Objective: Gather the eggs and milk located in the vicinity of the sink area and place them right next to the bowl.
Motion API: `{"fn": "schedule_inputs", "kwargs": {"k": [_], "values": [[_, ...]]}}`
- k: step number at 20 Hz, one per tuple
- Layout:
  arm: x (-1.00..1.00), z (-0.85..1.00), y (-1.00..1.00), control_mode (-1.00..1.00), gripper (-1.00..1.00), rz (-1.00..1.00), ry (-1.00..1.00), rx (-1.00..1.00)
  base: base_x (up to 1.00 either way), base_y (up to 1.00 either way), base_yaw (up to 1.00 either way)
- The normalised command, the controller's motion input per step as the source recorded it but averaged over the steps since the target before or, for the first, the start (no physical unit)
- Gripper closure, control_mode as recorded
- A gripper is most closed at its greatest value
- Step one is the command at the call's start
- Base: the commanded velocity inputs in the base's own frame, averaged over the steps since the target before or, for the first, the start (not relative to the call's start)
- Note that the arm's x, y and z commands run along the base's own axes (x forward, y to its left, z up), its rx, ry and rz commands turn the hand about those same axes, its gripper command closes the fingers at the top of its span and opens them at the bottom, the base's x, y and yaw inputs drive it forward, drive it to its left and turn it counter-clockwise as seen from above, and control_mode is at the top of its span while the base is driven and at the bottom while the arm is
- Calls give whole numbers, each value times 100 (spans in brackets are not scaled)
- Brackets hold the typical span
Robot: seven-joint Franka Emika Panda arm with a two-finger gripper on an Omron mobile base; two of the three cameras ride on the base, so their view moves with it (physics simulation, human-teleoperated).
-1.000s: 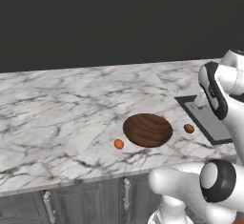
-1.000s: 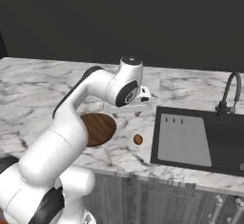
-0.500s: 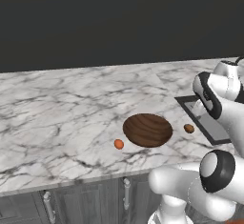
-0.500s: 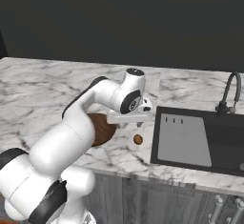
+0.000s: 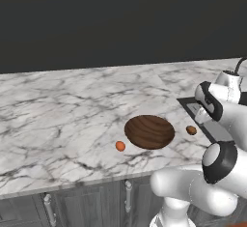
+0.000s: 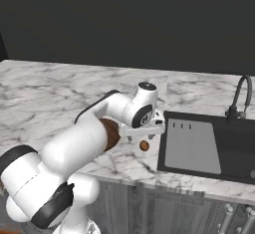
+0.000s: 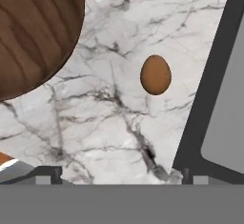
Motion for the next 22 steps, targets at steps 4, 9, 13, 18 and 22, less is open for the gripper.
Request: {"fn": "schedule_inputs", "kwargs": {"k": [4,9,13,18,22], "values": [[24,-25,-12,-100,-100,0,0,0,0,0,0],[13,-11,0,-100,-100,0,0,0,0,0,0],[16,-20,0,-100,-100,0,-3,0,0,0,0],[18,-31,0,-100,-100,1,-7,0,0,0,0],[24,-29,8,-100,-100,5,-11,0,0,0,0]]}}
